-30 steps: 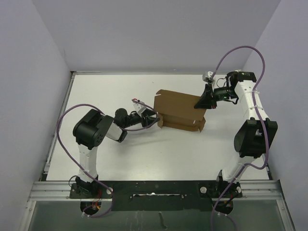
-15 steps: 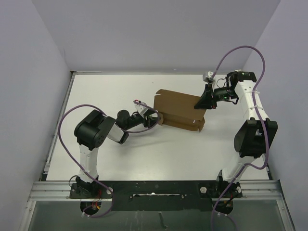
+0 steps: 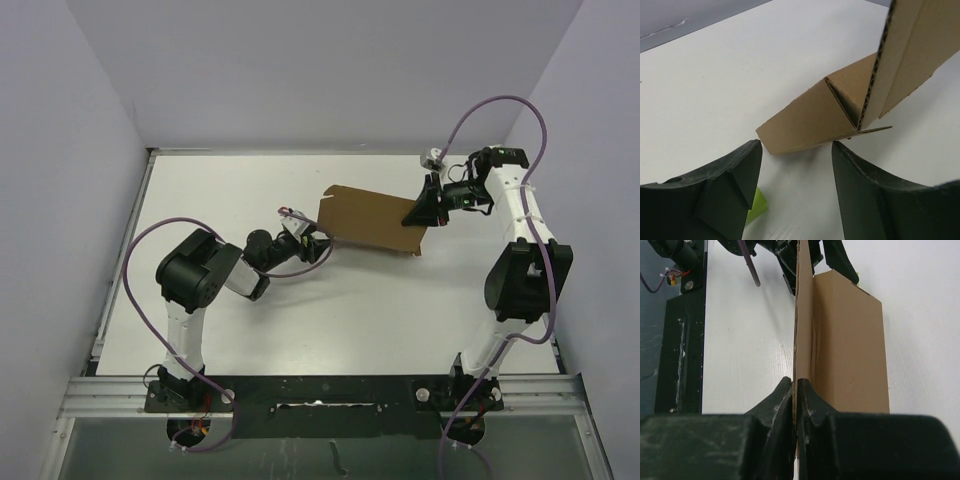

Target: Fold the paper box

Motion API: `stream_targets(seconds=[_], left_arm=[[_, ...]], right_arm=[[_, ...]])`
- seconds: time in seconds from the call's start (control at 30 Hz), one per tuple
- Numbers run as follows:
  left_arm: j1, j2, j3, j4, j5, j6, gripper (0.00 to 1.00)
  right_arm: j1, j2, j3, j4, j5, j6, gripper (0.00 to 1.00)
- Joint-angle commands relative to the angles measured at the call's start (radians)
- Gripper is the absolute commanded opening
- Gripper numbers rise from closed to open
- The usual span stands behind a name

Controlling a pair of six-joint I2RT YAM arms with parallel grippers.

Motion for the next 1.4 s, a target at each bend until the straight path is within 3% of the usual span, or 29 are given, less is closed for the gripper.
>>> stream_targets(seconds=[0.0,0.33,0.6,0.77,0.9,1.0,1.07,1.37], left_arm=[[-0.005,-0.004,0.018,0.053,-0.024,0.026,0.57],[0.017,-0.038,-0.029,0.158,0.067,0.004,0.57],[0.037,-0.209,-0.144,0.117,0.156,-0.014,0.58],[0.082,-0.363,-0.254,0.092,0.217,-0.126,0.58],[0.193,-0.567,-0.311,-0.120,0.244,-0.253,0.58],[0.220,-0.739,-0.282,-0.436,0.164,-0.157,0.59],[0.220,-0.796,-0.265,-0.557,0.100,-0.130,0.60],[0.230,-0.803,-0.280,-0.582,0.078,-0.198,0.63]], right_arm=[[0.001,0.002,0.035,0.044,-0.037,0.090,0.00],[-0.011,-0.018,0.067,0.157,-0.048,0.324,0.00],[-0.010,-0.061,0.084,0.185,-0.071,0.455,0.00],[-0.029,-0.082,0.067,0.185,-0.069,0.480,0.00],[-0.064,-0.096,0.072,0.159,-0.109,0.486,0.00],[-0.066,-0.101,0.078,0.148,-0.117,0.503,0.00],[-0.066,-0.101,0.077,0.148,-0.126,0.528,0.00],[-0.029,-0.068,0.109,0.034,-0.122,0.511,0.00]])
